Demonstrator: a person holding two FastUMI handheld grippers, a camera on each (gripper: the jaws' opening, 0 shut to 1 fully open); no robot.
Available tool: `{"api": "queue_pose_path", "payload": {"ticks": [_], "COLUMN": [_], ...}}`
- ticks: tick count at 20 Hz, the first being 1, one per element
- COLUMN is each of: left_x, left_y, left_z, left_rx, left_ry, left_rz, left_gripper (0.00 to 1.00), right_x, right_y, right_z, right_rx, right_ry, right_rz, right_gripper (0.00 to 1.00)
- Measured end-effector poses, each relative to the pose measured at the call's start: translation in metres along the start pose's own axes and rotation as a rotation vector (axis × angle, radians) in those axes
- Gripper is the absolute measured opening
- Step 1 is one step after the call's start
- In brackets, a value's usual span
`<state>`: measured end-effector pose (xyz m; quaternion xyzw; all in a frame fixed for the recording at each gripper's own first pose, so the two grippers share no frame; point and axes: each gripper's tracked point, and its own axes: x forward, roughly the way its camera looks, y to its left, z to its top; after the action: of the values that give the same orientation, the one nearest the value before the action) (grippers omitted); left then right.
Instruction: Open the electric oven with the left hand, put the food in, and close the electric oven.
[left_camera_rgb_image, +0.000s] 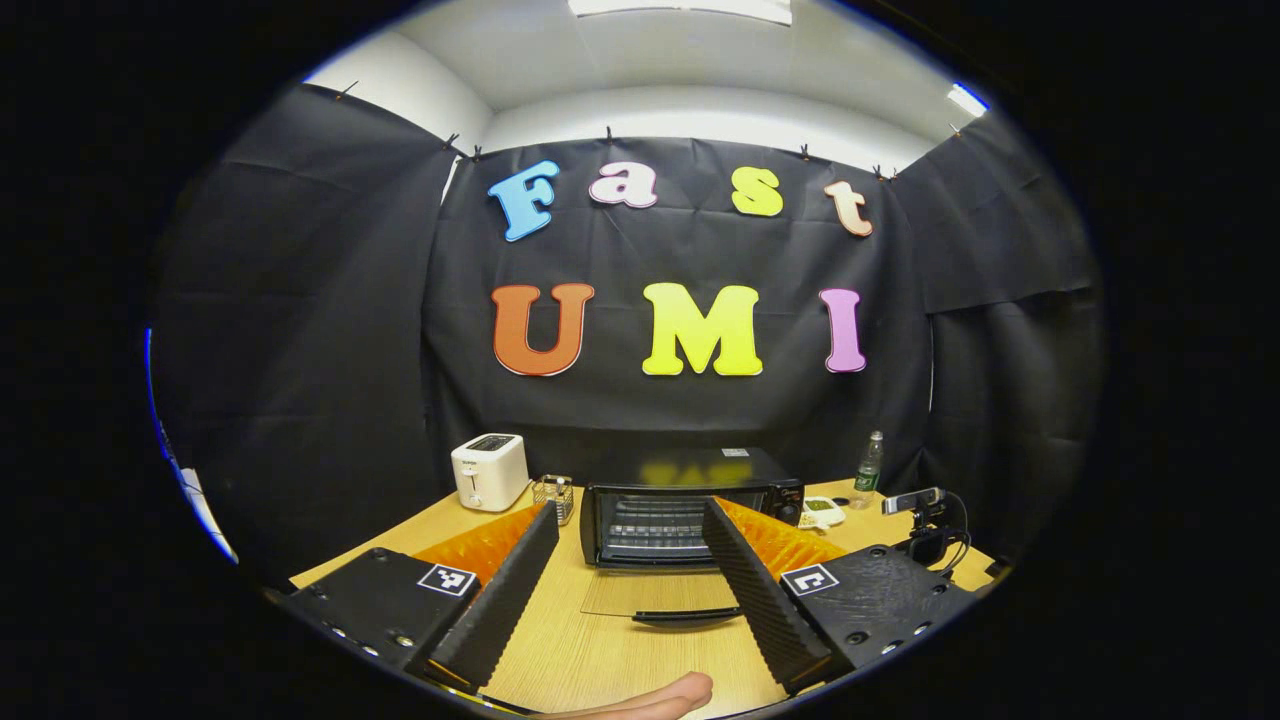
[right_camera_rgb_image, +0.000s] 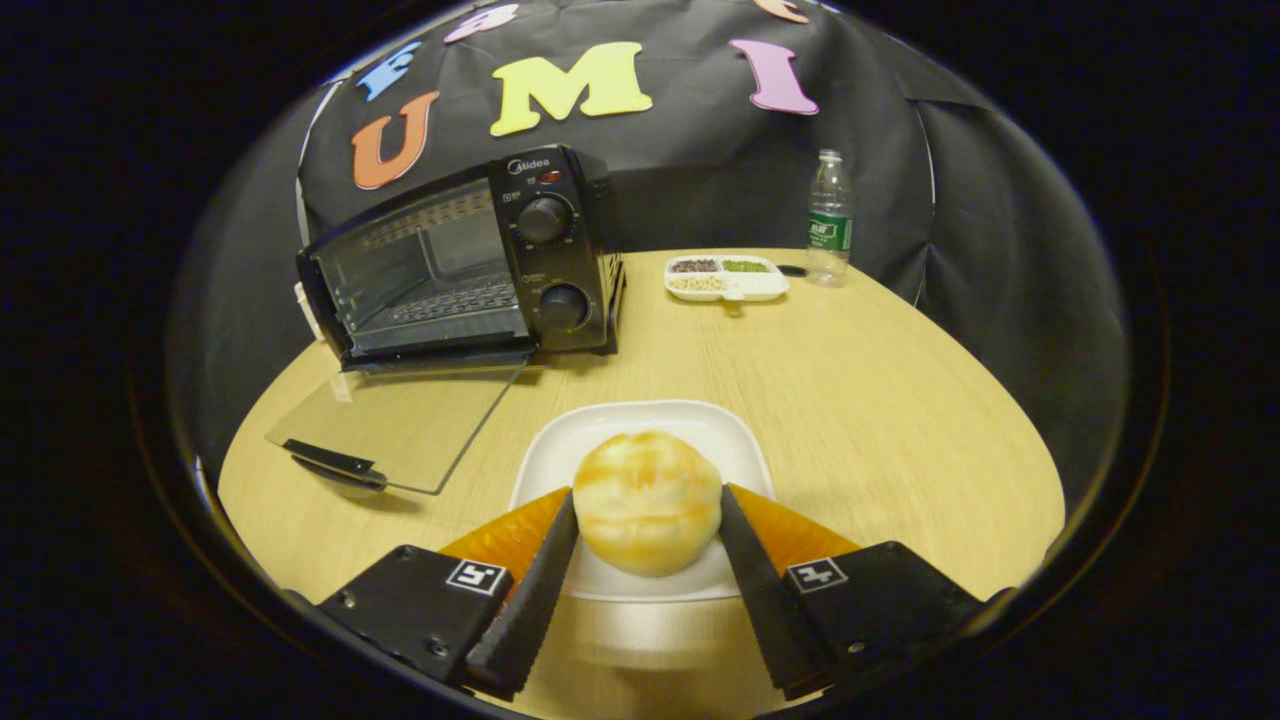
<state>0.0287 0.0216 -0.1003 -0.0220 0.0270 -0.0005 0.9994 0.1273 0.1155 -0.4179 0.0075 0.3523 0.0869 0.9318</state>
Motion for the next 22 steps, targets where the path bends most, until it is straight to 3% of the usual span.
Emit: {"api": "queue_pose_path", "payload": {"ticks": [3,4,5,8,9,14,19,21,22], "left_x": [-0.003,-0.004,-0.005,-0.012,-0.014,-0.024,-0.025,-0.022,-0.021], "left_y": [0.003,0.004,0.005,0.012,0.015,0.044,0.079,0.092,0.098], "left_z": [0.0,0.002,0.003,0.007,0.008,0.008,0.004,0.003,0.001], "left_rx": [-0.005,-0.006,-0.006,-0.008,-0.01,-0.024,-0.039,-0.038,-0.037], "left_ry": [-0.003,-0.005,-0.008,-0.022,-0.027,-0.031,-0.028,-0.022,-0.017], "left_rz": [-0.005,-0.006,-0.008,-0.011,-0.011,0.018,0.066,0.086,0.095], "left_gripper": [0.95,0.95,0.95,0.95,0.95,0.95,0.95,0.94,0.95], "right_x": [-0.015,-0.02,-0.025,-0.035,-0.037,-0.036,-0.01,0.007,0.014], "right_y": [0.007,0.013,0.021,0.051,0.068,0.144,0.209,0.228,0.236], "right_z": [0.014,0.019,0.025,0.043,0.049,0.076,0.102,0.113,0.12], "right_rx": [-0.011,-0.02,-0.025,-0.008,0.011,0.169,0.33,0.394,0.411], "right_ry": [-0.05,-0.065,-0.083,-0.13,-0.145,-0.164,-0.167,-0.162,-0.17], "right_rz": [0.007,0.019,0.03,0.081,0.12,0.293,0.377,0.373,0.368], "right_gripper": [0.81,0.85,0.81,0.85,0.81,0.84,0.81,0.8,0.84]}}
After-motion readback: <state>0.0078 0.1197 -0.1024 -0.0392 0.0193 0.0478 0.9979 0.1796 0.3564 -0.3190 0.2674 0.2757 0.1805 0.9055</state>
